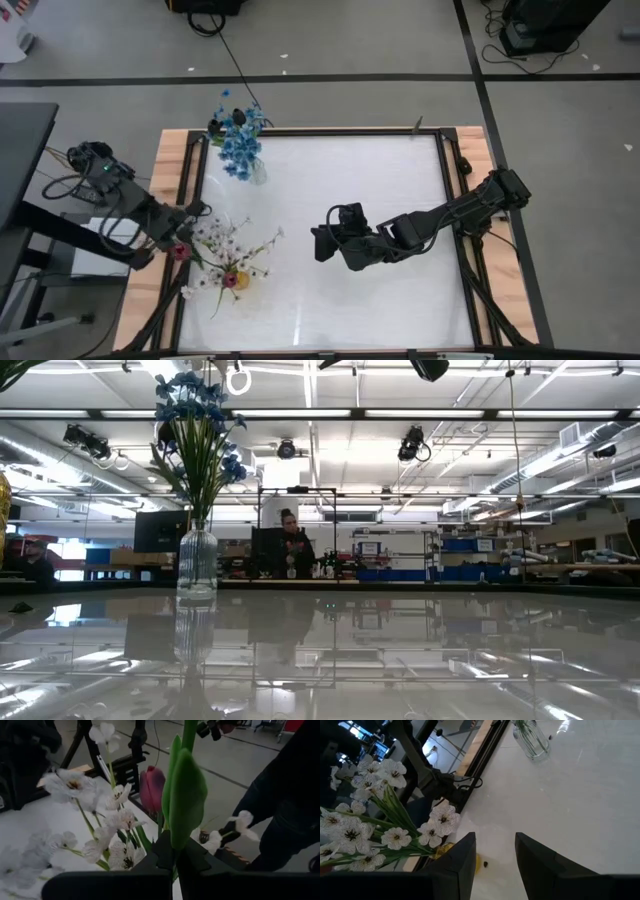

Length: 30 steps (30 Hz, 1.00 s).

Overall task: Sort flowers into vase by color
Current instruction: Put the red tulip into the yellow vase

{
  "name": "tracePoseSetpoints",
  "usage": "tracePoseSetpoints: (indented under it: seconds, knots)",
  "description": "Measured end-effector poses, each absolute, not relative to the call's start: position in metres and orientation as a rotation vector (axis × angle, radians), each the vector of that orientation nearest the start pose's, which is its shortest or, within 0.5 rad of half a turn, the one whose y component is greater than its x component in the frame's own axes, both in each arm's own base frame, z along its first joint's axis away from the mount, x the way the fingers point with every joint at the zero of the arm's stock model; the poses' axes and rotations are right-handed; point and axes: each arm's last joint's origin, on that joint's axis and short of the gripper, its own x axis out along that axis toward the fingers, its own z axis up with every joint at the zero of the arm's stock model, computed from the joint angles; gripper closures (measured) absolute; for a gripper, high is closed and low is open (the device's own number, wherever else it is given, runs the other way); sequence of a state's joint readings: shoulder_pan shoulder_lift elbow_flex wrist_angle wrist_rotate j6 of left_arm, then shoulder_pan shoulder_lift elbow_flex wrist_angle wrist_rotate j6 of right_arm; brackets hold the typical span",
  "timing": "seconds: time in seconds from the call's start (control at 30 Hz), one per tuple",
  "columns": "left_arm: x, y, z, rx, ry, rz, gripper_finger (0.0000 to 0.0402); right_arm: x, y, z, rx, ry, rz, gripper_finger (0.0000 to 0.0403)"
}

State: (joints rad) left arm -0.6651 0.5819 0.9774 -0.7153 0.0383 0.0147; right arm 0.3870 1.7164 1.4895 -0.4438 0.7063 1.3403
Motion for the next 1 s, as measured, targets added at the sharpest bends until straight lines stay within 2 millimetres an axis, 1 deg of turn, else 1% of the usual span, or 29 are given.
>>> tracePoseSetpoints:
  seconds: [0.33,0.43,0.53,0.63,0.77,0.87,1.0]
  knots:
    - [0.083,-0.066,0.338,0.174,0.380,-0.701,0.0393,0.360,0.126,0.312,0.942,0.269,-0.618,0.0257]
    - [0.084,-0.067,0.334,0.179,0.395,-0.700,0.0386,0.360,0.126,0.312,0.943,0.269,-0.618,0.0257]
    - [0.084,-0.067,0.334,0.179,0.394,-0.700,0.0368,0.360,0.126,0.312,0.945,0.269,-0.618,0.0257]
    - [0.083,-0.066,0.332,0.208,0.401,-0.705,0.0337,0.360,0.126,0.312,0.945,0.269,-0.618,0.0257]
    - [0.082,-0.066,0.330,0.201,0.438,-0.700,0.0277,0.360,0.127,0.312,0.946,0.273,-0.615,0.0256]
    - [0.076,-0.061,0.339,0.157,0.483,-0.689,0.0225,0.360,0.127,0.312,0.954,0.287,-0.602,0.0256]
    - [0.060,-0.049,0.358,0.164,0.577,-0.683,0.0164,0.360,0.127,0.312,0.955,0.292,-0.598,0.0256]
